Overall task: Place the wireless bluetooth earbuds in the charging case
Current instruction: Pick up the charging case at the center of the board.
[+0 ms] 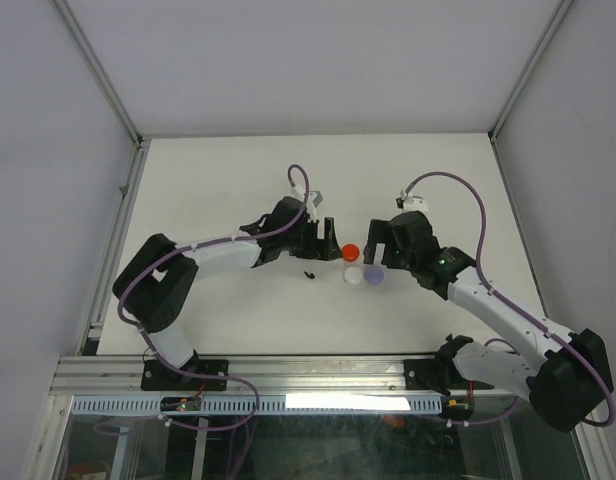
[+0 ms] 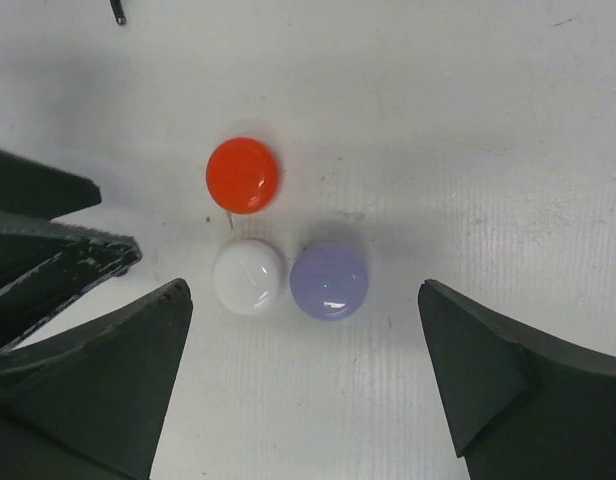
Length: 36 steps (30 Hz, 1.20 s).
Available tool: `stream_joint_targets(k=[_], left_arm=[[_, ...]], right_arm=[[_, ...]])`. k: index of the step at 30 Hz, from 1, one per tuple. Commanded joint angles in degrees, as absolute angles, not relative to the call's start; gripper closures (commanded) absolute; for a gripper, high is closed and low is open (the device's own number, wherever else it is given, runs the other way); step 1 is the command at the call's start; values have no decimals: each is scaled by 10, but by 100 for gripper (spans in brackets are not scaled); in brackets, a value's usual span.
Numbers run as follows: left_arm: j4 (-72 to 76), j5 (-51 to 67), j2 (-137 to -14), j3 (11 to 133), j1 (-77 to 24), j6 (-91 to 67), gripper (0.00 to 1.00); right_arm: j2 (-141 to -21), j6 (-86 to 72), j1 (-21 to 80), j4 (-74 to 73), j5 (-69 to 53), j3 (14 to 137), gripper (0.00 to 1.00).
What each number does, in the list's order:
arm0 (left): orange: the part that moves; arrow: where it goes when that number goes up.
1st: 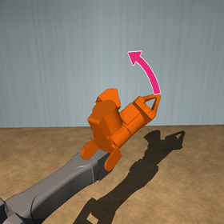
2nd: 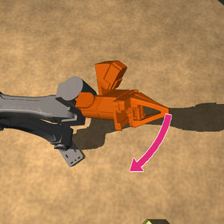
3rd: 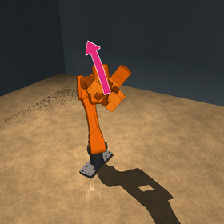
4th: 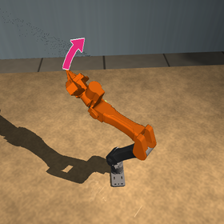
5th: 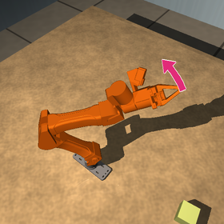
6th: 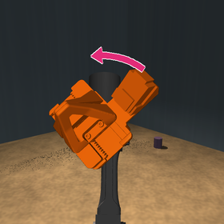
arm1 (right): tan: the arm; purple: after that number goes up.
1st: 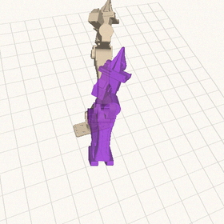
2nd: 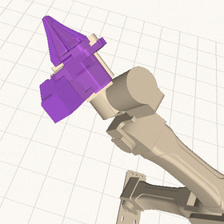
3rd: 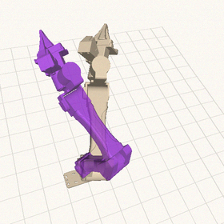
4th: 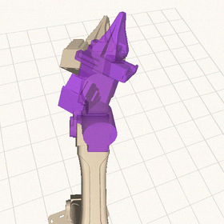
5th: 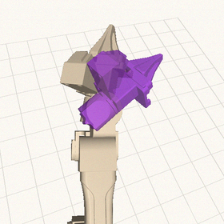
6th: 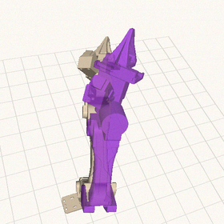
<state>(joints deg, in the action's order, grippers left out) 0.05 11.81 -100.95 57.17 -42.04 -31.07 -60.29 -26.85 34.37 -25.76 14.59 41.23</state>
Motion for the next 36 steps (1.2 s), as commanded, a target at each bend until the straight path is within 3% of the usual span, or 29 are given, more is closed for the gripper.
stream_joint_targets(k=[1, 14, 27, 36], left_arm=[[-35, 49, -910, 557, -422, -279, 16], [-142, -39, -755, 546, -393, -231, 1], [-148, -39, -740, 545, -373, -229, 1], [-147, -30, -743, 549, -373, -230, 2]], right_arm=[[-600, -329, 338, -276, 210, 449, 1], [-645, -457, 137, -397, 294, 418, 2], [-673, -497, -1, -440, 364, 396, 8], [-699, -468, -54, -397, 301, 389, 13]])
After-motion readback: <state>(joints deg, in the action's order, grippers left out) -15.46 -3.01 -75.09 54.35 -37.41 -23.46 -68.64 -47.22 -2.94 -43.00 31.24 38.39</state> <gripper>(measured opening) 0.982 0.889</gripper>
